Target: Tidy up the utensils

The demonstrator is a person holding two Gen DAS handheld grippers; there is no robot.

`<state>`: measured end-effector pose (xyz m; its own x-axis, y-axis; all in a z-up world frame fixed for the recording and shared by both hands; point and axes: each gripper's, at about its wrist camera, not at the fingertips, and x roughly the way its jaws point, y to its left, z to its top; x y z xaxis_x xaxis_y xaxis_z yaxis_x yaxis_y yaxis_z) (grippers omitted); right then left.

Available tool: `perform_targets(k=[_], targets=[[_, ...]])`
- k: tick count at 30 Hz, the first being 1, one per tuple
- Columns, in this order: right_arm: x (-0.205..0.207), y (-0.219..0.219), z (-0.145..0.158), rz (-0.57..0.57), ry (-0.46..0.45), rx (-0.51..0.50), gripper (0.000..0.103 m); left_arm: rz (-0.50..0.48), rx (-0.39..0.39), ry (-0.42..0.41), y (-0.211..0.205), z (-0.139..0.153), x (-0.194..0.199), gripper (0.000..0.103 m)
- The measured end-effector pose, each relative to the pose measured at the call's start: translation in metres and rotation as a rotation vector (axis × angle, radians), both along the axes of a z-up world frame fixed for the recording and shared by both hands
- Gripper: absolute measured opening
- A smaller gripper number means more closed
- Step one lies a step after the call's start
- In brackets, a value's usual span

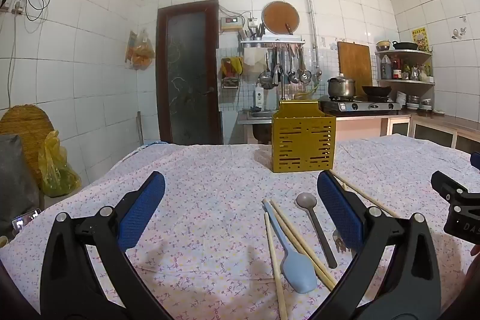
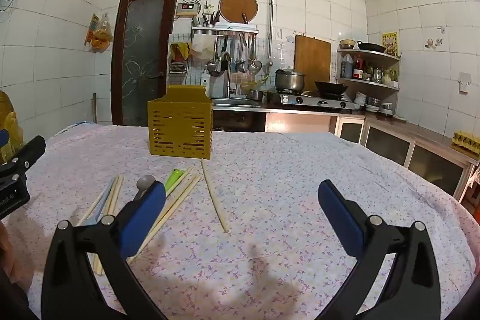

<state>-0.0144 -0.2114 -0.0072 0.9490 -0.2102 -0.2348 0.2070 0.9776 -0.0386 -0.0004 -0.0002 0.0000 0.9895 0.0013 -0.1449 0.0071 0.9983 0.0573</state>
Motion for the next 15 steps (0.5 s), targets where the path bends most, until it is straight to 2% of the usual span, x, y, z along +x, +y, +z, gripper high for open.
perform_targets(k=[15], targets=[[-0.0063, -0.0025, 0.0039, -0.005, -0.009, -0.004, 0.099, 0.001, -0.007, 0.006, 0.0005, 0.0001, 0.0005, 0.098]])
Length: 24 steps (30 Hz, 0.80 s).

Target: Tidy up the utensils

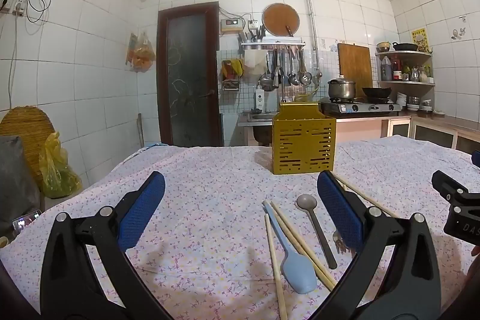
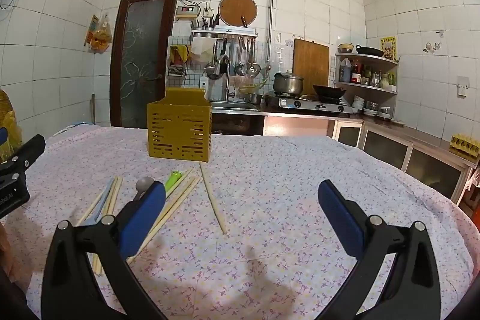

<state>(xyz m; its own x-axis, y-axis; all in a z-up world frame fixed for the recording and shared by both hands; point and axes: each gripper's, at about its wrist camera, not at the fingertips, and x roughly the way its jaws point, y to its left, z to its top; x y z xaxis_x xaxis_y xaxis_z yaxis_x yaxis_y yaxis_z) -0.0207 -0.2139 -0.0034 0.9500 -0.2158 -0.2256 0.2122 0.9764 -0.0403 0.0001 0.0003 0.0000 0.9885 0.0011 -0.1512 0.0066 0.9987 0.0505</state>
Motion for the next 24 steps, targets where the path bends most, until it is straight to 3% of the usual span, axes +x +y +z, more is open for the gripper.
perform_targets(k=[24], targets=[[-0.0063, 0.0006, 0.0064, 0.001, -0.011, -0.011, 0.099, 0.000, 0.001, 0.000, 0.0028, 0.0028, -0.0012, 0.098]])
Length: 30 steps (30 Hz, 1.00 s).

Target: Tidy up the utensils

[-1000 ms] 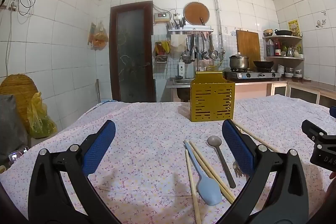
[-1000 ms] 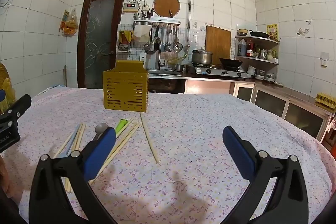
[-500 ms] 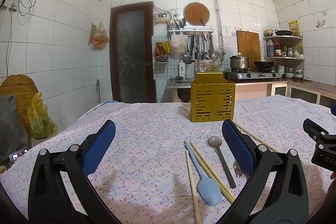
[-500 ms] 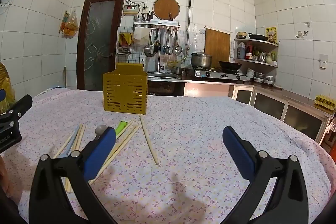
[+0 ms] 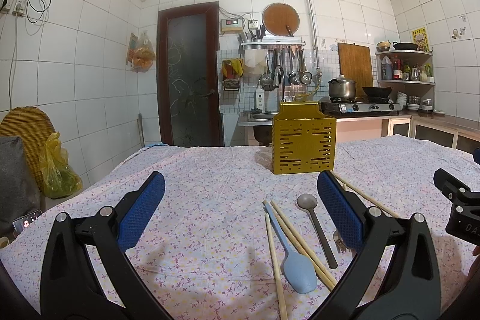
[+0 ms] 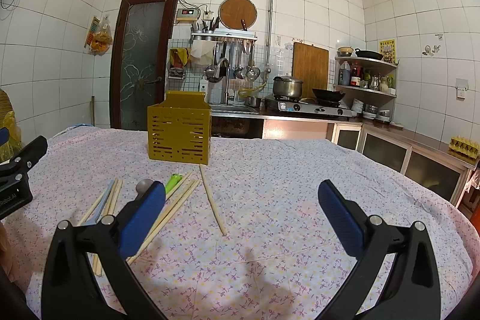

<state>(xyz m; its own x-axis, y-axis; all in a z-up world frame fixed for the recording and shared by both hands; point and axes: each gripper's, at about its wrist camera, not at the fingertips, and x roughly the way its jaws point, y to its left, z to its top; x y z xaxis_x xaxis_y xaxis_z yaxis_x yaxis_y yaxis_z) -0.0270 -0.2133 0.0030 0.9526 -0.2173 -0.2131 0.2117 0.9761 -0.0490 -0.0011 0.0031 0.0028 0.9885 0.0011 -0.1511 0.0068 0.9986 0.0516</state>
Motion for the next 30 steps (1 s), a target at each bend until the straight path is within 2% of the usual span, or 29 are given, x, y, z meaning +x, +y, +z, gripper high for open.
perform_targets(k=[30], targets=[[0.0025, -0.0044, 0.0009, 0.000, -0.002, 0.006, 0.099, -0.002, 0.001, 0.001, -0.0016, 0.0022, 0.0028, 0.098]])
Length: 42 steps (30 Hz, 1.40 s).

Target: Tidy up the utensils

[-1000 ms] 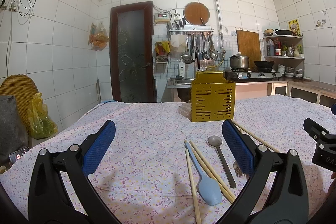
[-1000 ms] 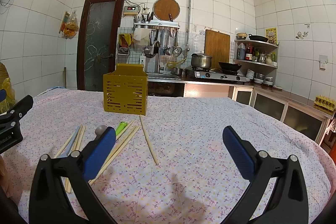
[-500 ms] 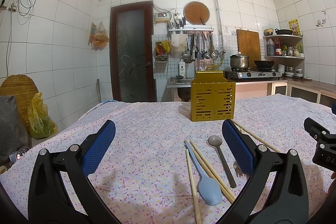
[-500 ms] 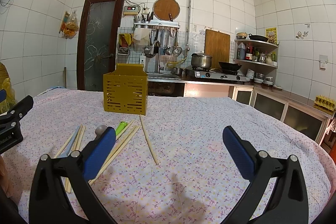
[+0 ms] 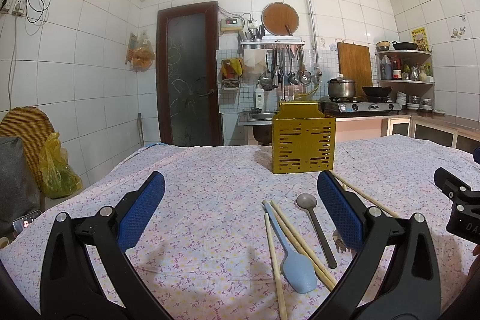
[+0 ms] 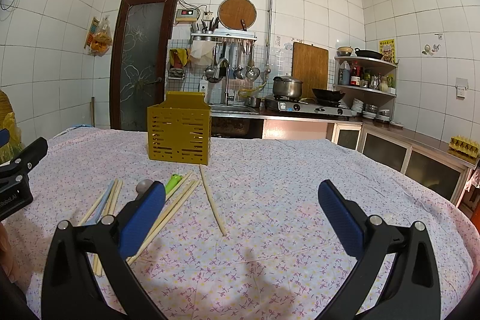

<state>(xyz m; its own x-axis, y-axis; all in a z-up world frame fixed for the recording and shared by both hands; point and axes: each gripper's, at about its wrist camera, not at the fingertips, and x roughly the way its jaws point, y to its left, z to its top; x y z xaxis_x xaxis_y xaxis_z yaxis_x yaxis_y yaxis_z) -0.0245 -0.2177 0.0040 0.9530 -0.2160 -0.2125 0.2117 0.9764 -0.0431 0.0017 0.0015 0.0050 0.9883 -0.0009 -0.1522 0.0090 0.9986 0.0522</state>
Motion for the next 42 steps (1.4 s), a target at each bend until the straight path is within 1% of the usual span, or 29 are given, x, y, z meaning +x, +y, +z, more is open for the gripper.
perform_targets(k=[1, 36, 42], targets=[[-0.0021, 0.0045, -0.0021, 0.000, 0.000, -0.004, 0.099, 0.001, 0.000, 0.000, -0.0007, 0.0000, -0.0006, 0.098], [-0.0013, 0.0040, -0.0038, -0.005, -0.003, -0.002, 0.099, 0.000, 0.002, 0.000, -0.0056, 0.0016, -0.0035, 0.098], [0.0012, 0.0029, -0.0060, -0.003, 0.012, -0.003, 0.099, 0.000, 0.002, -0.001, -0.0055, -0.0001, -0.0029, 0.098]])
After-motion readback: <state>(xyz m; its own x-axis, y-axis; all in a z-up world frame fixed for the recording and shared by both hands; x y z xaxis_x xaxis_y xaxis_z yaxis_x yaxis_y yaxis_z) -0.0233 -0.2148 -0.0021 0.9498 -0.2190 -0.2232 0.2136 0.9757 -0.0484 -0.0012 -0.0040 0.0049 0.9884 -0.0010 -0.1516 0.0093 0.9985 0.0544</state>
